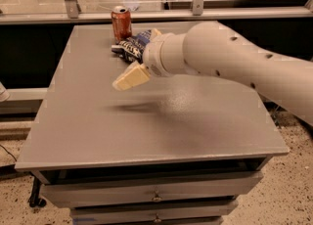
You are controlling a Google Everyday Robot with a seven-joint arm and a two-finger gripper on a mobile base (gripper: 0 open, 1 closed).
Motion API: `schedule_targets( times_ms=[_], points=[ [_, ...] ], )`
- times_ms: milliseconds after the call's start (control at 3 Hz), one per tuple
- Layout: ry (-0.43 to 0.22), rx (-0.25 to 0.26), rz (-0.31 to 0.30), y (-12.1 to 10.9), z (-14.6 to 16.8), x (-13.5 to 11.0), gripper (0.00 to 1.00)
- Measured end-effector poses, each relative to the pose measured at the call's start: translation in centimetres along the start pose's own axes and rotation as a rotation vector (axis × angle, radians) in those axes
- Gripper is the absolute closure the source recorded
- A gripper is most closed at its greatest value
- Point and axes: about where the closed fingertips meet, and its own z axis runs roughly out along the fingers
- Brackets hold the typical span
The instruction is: Move blue chip bag near coke can
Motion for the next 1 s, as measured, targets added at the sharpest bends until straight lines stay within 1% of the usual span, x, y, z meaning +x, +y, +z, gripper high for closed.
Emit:
schedule_targets(
  times_ms=[333,667,1000],
  points=[
    [-0.068,-0.069,0.015,2.8,-2.7,-1.4,0.0],
    [-0.125,-0.157,0.017,4.9,-6.3,-1.3,0.0],
    [-0.182,-0.214,0.029,5.6,-10.5,1.3,0.0]
  ],
)
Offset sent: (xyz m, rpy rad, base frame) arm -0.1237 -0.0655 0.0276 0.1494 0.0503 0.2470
